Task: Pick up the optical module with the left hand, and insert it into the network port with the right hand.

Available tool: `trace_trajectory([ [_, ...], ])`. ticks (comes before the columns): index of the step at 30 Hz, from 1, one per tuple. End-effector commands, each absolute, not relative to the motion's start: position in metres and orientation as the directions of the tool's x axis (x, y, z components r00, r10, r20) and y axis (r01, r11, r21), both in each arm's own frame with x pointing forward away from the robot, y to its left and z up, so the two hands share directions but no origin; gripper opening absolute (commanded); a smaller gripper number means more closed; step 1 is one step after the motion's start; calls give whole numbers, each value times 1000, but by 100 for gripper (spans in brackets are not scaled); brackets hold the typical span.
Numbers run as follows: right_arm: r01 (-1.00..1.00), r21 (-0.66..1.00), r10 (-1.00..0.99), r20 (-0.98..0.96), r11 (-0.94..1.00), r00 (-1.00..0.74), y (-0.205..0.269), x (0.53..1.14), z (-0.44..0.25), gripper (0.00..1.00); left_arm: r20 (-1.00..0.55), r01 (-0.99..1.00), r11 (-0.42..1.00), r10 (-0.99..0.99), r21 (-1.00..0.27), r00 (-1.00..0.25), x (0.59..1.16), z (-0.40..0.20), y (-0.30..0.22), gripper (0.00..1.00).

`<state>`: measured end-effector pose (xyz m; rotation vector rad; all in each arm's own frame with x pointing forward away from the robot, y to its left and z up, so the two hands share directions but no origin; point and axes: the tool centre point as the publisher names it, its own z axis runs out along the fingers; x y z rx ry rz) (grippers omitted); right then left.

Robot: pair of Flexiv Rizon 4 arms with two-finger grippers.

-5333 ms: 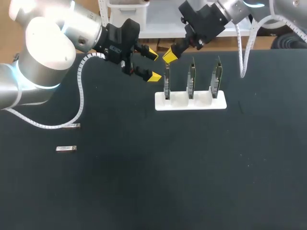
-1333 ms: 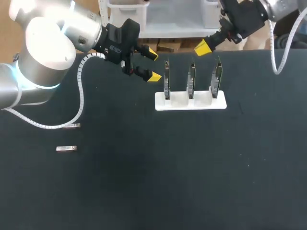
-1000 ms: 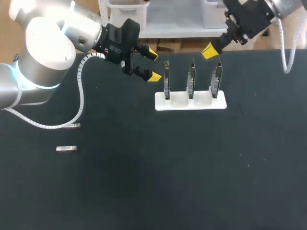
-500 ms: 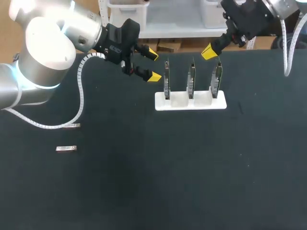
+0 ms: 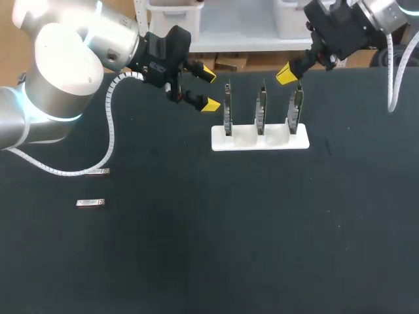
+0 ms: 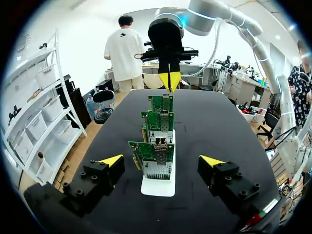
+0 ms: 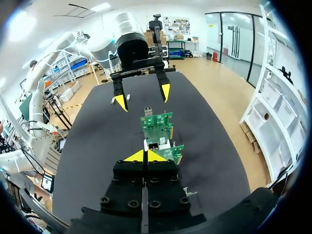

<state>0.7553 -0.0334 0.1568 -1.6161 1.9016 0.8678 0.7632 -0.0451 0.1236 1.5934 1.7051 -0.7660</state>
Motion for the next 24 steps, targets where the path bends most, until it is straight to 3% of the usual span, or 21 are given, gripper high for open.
trace_trajectory([
  [1, -984, 151, -668, -724, 92, -173, -35, 754, 156, 0, -798, 996, 80, 602, 27, -27, 764, 123, -45, 100],
  [14, -984, 150, -673, -720, 92, -173, -35, 754, 154, 0, -798, 996, 80, 602, 27, -27, 764, 123, -45, 100],
  [15, -979, 162, -667, -718, 122, -202, -35, 756, 154, 13, -798, 996, 80, 602, 27, -27, 764, 123, -45, 100],
  [16, -979, 162, -667, -718, 122, -202, -35, 756, 154, 100, -798, 996, 80, 602, 27, -27, 764, 123, -45, 100],
  [24, -979, 162, -667, -718, 122, -202, -35, 756, 154, 100, -798, 996, 80, 602, 27, -27, 764, 123, -45, 100],
])
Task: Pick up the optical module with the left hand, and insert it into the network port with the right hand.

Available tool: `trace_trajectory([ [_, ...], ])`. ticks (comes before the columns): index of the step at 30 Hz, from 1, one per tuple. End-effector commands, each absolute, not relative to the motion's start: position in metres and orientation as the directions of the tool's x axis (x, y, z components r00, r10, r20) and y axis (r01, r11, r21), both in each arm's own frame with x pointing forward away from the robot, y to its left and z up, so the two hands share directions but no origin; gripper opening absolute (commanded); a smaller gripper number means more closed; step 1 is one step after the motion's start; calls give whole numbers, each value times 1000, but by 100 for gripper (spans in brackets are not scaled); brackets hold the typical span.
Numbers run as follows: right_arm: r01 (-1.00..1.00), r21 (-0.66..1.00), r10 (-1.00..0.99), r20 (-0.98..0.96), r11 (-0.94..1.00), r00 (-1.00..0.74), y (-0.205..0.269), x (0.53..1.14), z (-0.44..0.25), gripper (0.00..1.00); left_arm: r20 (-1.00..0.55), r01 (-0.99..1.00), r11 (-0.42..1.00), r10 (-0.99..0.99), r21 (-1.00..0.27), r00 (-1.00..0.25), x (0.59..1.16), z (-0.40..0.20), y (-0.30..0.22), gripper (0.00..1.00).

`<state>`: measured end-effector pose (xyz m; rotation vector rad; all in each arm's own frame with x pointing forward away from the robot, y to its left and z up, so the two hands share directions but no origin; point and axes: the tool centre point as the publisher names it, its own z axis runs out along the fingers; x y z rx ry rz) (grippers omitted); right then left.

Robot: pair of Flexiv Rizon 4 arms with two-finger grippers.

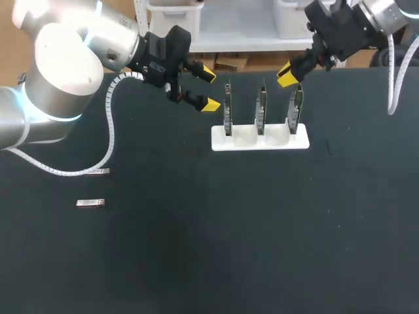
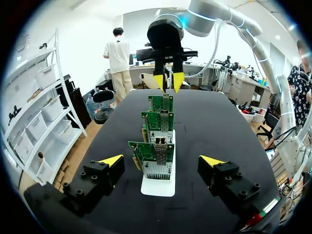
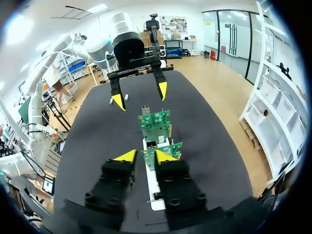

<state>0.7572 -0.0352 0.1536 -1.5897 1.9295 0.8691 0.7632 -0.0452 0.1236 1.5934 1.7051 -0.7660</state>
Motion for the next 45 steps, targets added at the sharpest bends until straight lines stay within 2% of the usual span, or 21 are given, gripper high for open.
trace_trajectory([
  [1, -979, 162, -667, -718, 122, -202, -35, 756, 154, 100, -798, 996, 80, 602, 27, -27, 764, 123, -45, 100],
  [19, -979, 162, -667, -718, 122, -202, -35, 756, 154, 100, -798, 996, 80, 602, 27, -27, 764, 123, -45, 100],
  [25, -979, 162, -667, -718, 122, -202, -35, 756, 154, 100, -779, 986, 89, 624, 140, 54, 761, 135, -34, 100],
  [33, -979, 162, -667, -718, 122, -202, -35, 756, 154, 100, -575, 933, 99, 808, 347, 128, 756, 130, 18, 100],
  [37, -979, 162, -667, -718, 122, -202, -35, 756, 154, 100, -405, 934, 123, 914, 334, 25, 755, 108, 54, 100],
  [45, -979, 162, -667, -718, 122, -202, -35, 756, 154, 100, -232, 921, 253, 954, 295, -188, 747, 78, 132, 100],
])
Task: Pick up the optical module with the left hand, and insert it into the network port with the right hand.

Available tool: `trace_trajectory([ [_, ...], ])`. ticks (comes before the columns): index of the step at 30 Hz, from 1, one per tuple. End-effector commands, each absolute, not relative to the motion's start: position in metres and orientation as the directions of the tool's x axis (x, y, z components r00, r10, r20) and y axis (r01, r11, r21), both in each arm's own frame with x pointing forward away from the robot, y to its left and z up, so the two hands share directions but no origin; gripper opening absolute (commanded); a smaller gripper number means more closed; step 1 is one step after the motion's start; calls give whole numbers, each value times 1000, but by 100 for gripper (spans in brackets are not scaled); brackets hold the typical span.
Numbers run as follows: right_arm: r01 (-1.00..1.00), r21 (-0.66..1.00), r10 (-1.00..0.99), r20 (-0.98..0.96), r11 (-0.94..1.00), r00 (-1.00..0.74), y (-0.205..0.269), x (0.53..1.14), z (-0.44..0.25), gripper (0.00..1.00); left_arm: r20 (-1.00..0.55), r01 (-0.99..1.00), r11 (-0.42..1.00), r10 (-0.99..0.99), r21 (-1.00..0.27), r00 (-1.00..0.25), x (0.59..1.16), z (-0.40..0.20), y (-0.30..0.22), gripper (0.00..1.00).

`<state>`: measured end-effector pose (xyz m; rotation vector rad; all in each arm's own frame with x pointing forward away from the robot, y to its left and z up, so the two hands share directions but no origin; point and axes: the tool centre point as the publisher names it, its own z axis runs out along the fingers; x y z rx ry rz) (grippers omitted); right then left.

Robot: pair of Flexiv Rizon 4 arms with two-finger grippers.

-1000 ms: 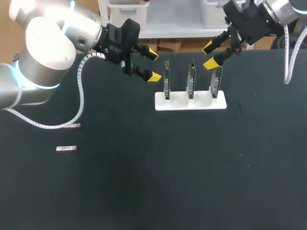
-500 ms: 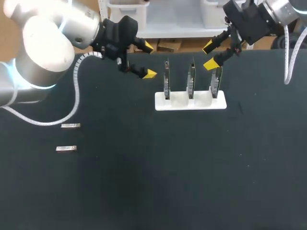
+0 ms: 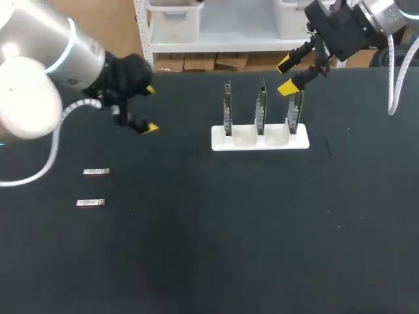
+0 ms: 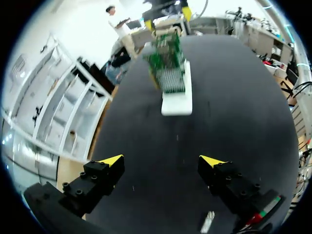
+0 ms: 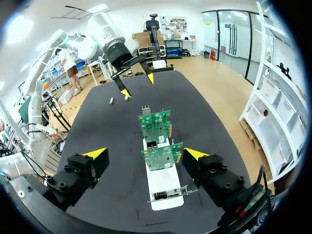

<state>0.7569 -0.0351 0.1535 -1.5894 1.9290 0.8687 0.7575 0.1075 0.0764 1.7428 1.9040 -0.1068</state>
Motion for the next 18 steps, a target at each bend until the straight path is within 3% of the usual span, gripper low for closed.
trace_trajectory([
  [1, -979, 162, -667, -718, 122, -202, -35, 756, 154, 100, -236, 918, 267, 951, 294, -201, 745, 78, 140, 100],
  [7, -979, 162, -667, -718, 122, -202, -35, 756, 154, 100, -224, 908, 302, 944, 290, -242, 738, 80, 169, 100],
  [18, -979, 162, -667, -718, 122, -202, -35, 756, 154, 100, -245, 915, 295, 942, 275, -230, 738, 83, 169, 100],
])
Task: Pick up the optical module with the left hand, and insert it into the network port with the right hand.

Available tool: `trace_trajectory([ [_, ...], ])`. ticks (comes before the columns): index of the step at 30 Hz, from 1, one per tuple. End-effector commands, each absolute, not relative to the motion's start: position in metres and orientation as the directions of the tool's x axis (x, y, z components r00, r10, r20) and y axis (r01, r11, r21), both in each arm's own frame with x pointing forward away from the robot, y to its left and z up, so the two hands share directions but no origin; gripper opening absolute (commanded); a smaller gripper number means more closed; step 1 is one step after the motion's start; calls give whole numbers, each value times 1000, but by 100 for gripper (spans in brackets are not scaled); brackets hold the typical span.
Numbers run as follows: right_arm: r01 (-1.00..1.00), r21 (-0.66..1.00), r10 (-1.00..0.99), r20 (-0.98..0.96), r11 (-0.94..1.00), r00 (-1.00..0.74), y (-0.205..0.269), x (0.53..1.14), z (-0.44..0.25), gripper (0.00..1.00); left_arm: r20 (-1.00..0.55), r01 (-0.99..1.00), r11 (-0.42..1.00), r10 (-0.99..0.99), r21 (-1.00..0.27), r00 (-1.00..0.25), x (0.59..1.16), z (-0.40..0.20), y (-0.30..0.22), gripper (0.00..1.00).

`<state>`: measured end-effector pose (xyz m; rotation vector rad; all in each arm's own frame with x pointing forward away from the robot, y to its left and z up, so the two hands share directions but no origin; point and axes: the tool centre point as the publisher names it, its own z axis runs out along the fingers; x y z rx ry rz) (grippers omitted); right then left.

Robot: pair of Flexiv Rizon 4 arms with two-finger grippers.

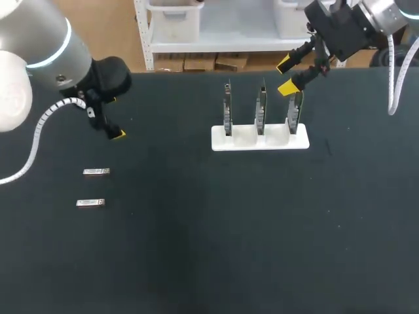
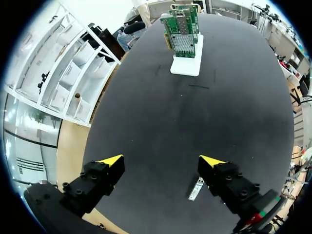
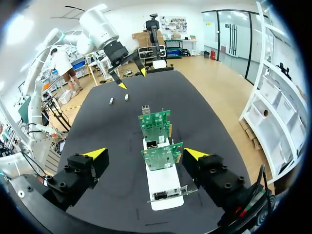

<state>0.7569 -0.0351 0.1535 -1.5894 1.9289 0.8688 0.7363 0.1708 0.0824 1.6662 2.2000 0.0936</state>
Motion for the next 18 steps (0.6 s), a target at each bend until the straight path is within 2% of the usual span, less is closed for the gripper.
trace_trajectory([
  [1, -979, 162, -667, -718, 122, -202, -35, 756, 154, 100, -245, 915, 295, 942, 275, -230, 738, 83, 169, 100],
  [7, -979, 162, -667, -718, 122, -202, -35, 756, 154, 100, -245, 915, 295, 942, 275, -230, 738, 83, 169, 100],
  [11, -979, 162, -667, -718, 122, -202, -35, 756, 154, 100, -257, 925, 204, 959, 322, -123, 726, 97, 155, 100],
  [18, -979, 162, -667, -718, 122, -202, -35, 756, 154, 100, -119, 938, 205, 977, 280, -177, 718, 73, 190, 100],
])
